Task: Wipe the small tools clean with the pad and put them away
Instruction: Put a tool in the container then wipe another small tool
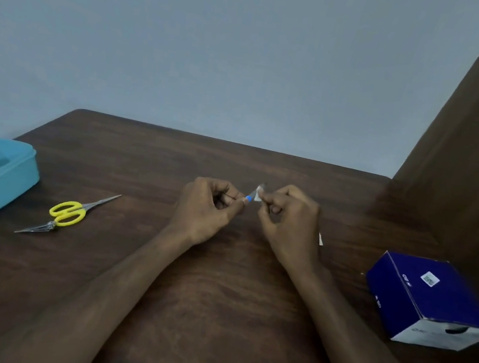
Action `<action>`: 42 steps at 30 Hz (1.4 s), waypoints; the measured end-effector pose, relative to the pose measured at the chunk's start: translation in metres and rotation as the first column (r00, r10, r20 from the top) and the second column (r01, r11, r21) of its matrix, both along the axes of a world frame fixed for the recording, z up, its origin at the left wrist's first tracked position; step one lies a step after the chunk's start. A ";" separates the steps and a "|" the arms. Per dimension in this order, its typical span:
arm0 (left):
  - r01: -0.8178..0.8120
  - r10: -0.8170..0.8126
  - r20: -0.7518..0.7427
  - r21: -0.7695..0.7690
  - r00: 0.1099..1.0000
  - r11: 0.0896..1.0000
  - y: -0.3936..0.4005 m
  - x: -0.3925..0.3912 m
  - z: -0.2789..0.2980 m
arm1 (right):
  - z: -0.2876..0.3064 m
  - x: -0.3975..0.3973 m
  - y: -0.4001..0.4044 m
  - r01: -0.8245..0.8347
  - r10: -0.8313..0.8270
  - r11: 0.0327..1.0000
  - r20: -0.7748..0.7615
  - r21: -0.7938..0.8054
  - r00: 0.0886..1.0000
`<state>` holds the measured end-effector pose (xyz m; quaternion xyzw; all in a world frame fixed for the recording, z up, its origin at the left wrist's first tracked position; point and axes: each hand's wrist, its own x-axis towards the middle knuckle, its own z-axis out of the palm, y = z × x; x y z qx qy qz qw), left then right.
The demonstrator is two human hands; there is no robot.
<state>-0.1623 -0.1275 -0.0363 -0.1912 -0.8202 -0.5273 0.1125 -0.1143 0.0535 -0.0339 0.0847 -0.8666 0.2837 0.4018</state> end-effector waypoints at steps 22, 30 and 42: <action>0.041 -0.042 -0.019 -0.037 0.999 0.998 0.002 0.001 -0.001 | 0.009 0.009 0.006 0.113 -0.123 0.992 -0.195 -0.062 0.973; 0.030 -0.030 -0.006 0.022 1.000 0.999 0.000 0.002 -0.001 | 0.004 0.003 0.008 0.146 -0.157 0.980 -0.075 -0.132 0.985; 0.092 -0.092 0.002 0.001 0.996 0.996 0.000 0.005 0.001 | 0.004 -0.001 -0.005 -0.152 0.175 0.779 -0.022 -0.608 0.984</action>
